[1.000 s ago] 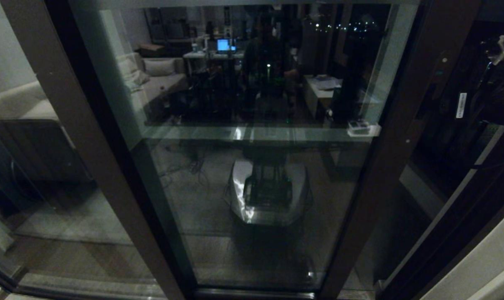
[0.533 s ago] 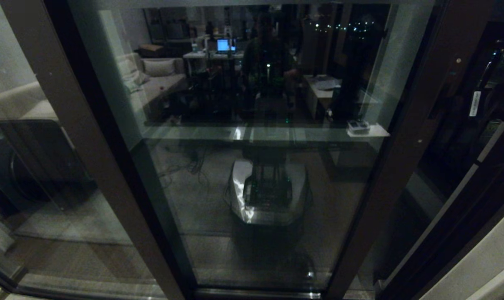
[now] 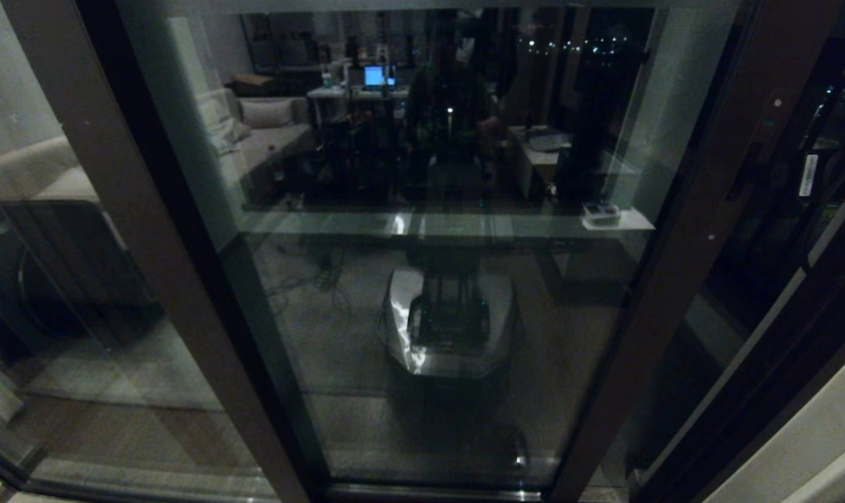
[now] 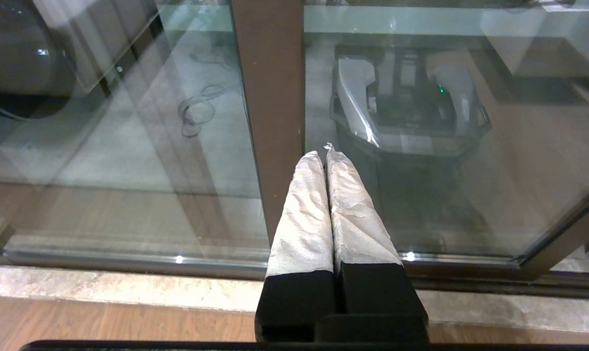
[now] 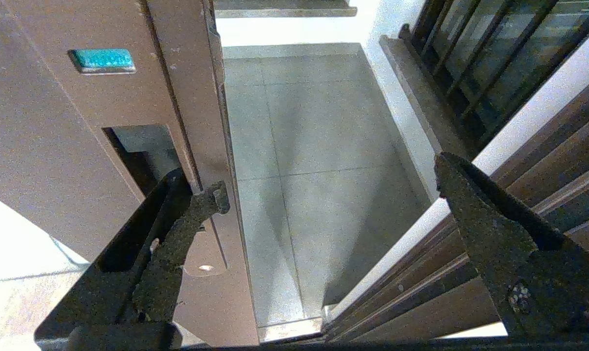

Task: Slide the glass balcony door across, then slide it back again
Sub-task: Close the slid door

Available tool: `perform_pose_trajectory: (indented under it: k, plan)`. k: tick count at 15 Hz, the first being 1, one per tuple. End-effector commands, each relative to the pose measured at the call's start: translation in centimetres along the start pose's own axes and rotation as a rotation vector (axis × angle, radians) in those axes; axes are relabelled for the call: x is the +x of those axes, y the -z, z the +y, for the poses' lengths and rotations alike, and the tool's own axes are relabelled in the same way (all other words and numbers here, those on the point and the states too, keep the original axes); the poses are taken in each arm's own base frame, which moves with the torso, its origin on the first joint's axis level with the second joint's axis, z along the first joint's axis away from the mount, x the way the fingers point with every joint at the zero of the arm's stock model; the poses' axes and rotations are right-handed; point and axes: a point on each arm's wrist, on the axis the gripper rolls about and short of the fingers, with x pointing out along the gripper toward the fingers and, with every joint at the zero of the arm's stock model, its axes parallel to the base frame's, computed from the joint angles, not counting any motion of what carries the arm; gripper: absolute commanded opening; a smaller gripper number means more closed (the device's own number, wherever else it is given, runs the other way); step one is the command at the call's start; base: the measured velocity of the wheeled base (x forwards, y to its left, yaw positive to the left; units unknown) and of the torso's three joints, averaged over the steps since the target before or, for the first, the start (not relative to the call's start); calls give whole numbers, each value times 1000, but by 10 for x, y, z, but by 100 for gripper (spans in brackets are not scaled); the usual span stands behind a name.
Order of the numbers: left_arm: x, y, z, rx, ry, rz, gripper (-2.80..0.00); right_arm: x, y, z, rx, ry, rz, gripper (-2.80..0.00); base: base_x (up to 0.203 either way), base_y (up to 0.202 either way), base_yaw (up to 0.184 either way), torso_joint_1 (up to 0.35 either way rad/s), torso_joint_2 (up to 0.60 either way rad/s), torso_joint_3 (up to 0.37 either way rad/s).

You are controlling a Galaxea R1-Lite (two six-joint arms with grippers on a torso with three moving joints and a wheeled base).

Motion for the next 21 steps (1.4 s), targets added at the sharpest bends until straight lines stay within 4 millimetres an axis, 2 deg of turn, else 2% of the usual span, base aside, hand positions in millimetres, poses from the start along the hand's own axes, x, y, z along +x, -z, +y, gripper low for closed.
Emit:
perform_pose_trajectory:
  k: [1,13,21]
  plan:
    - [0,0,0,0,1,0,-280,9,5,-6,2,25,10,0,0,0,0,0,0,0]
    - [0,0,0,0,-1,1,-280,15,10,-30,-4,54,14,0,0,0,0,0,0,0]
    - [0,0,0,0,0,1,-280,13,9,-35,-1,60,2,0,0,0,0,0,0,0]
